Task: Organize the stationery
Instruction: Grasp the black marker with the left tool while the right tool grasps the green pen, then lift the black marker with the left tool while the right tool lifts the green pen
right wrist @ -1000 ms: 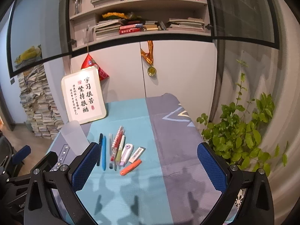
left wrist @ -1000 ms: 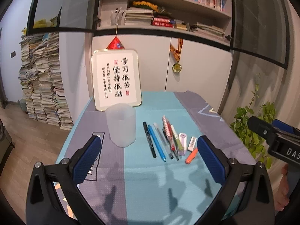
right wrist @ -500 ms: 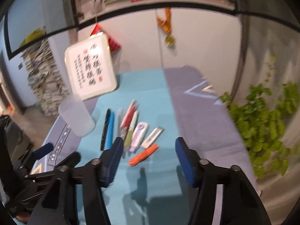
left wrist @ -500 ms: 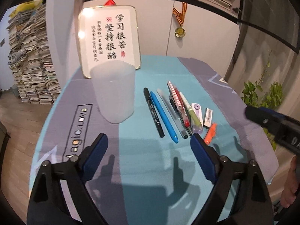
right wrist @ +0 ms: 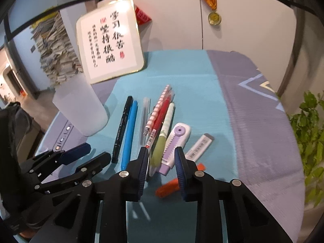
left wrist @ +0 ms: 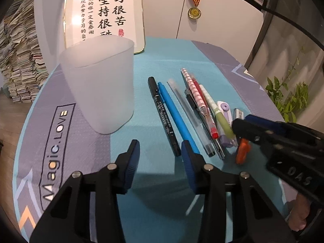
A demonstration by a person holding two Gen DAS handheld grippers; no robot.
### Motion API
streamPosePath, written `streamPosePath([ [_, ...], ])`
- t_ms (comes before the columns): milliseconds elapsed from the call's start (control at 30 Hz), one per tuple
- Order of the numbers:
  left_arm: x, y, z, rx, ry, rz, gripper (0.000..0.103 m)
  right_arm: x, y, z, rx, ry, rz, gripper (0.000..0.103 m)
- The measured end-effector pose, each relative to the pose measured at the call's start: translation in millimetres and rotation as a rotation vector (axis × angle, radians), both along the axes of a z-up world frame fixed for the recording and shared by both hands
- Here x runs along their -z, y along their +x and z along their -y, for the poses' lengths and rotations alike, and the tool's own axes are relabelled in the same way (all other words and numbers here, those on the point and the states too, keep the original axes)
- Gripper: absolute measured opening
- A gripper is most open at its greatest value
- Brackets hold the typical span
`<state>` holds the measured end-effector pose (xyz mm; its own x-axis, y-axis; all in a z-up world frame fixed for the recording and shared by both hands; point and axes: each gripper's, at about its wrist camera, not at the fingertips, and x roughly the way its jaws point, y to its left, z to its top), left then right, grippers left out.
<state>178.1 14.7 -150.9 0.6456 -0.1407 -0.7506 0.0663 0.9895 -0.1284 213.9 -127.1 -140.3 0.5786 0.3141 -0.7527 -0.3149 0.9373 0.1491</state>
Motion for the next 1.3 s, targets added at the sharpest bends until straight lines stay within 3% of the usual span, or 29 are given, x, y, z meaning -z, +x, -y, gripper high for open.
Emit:
streamPosePath([
  [700, 12, 22, 6, 0.001, 0.004, -0.003, 0.038, 13, 17, -11, -0.014, -0.057, 0.005, 0.029],
  [733, 12, 23, 5, -0.002, 0.003, 0.0, 0.036, 12, 17, -12, -0.024, -0.062, 0.009, 0.025],
  [767, 12, 23, 6, 0.0, 0.004, 0.006, 0.023, 13, 16, -13, -0.037, -0.056, 0.001, 0.014],
  [833, 13, 24, 6, 0.011, 0.004, 0.003, 0.009, 13, 14, -13, -0.037, -0.059, -0.002, 0.012],
  [1133, 7, -9, -5, 0.077, -0.051, -0.051, 0.008, 1, -22, 12, -0.109, 0.047, -0.083, 0.011],
  [1300, 10, -46, -7, 0.111, -0.043, -0.096, 0.007, -2, -61, 16, -0.171, -0.006, -0.095, 0.011],
])
